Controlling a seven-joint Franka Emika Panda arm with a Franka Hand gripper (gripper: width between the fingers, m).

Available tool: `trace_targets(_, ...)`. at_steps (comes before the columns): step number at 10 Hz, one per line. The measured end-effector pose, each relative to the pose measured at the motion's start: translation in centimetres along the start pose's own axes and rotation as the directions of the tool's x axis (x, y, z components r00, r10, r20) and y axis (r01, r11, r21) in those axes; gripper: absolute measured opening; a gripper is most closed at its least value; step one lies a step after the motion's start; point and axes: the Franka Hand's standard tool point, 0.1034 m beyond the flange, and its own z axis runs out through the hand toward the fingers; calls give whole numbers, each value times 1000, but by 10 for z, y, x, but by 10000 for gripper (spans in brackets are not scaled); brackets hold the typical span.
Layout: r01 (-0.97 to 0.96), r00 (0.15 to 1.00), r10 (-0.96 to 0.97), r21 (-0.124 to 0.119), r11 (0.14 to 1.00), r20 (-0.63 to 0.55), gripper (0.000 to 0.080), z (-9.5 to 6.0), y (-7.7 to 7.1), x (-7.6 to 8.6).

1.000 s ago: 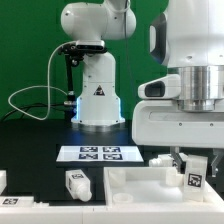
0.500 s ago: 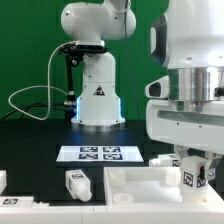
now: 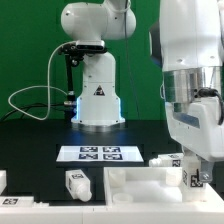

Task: Assemble one leg

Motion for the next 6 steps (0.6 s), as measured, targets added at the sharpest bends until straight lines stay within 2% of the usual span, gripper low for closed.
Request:
trace_targets(1,208,978,-208,-6,978,1,548,0,0,4)
trace_targets(2,395,919,-395,-23,918,14,628,-2,2,4)
trace_targets(3,510,860,-509,-34,860,26,643,-3,3,1)
trace_targets(4,561,828,-561,-21,828,11,643,-3,2,3)
trace_targets(6,665,747,-665,-21,747,13,649,-2,2,4)
